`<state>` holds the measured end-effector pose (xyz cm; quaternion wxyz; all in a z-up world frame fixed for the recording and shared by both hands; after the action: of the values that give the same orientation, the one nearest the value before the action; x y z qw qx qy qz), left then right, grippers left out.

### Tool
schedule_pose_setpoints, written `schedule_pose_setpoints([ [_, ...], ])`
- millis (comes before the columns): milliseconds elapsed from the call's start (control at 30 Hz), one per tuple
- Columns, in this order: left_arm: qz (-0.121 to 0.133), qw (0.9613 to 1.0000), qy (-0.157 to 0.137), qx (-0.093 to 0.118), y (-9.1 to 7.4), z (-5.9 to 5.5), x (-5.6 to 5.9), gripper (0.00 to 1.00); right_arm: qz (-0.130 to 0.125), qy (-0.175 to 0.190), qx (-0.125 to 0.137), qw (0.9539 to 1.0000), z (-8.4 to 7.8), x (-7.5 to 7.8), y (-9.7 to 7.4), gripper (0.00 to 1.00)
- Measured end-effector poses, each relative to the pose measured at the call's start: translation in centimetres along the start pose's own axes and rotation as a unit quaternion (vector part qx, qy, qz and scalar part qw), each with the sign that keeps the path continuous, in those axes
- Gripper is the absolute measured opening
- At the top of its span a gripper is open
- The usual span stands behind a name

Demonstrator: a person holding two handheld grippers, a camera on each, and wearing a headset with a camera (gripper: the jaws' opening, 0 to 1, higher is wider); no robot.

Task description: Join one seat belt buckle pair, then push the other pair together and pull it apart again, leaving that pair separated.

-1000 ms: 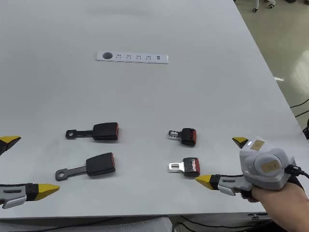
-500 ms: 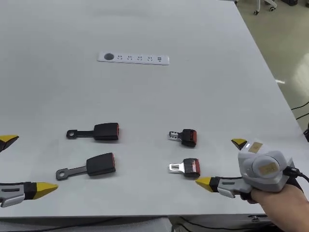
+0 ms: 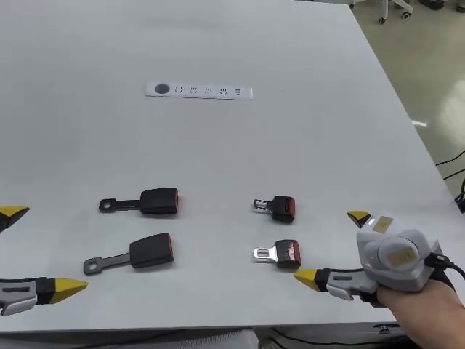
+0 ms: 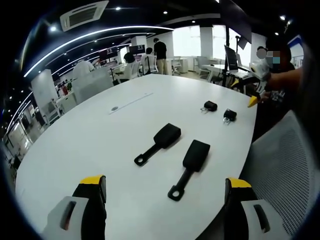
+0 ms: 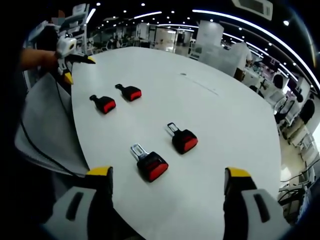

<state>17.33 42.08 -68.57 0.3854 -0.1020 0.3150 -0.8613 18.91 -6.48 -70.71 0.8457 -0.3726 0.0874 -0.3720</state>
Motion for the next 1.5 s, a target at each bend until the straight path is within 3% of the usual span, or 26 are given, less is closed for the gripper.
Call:
schedule_pose_setpoints([
  [800,-0.009,1.0000,0.002,0.000,1.4,0.6,0.1,1.00,0.002,0.002,0.002,1.0000,0.3,0.2,0.4,0.93],
  [1033,-0.012,0.9999,0.007,-0.002,1.8,1.5,0.4,1.00,0.010,-0.001,0.002,0.9999,0.3,0.3,0.9,0.92],
  [1267,-0.010,0.9997,0.015,-0.017,2.0,1.7,0.8,0.97,0.028,-0.024,-0.002,0.9993,0.8,0.5,0.9,0.91],
  [1500,-0.015,0.9995,0.024,-0.012,2.5,2.1,1.7,0.89,0.033,-0.049,0.002,0.9982,0.9,0.5,0.4,0.87],
])
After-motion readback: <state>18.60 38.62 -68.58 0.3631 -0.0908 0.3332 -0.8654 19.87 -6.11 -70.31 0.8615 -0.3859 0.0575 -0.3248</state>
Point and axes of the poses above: the centre of the closed fingertips' face, and the gripper's own axes: y roughly forward along the fingers, x roughly to its right, z roughly out of its top, the point moved 10 cm from there along -y, roughly backward along the fingers, and after that the axes turned 2 degrees about x, right-handed, at the moved point
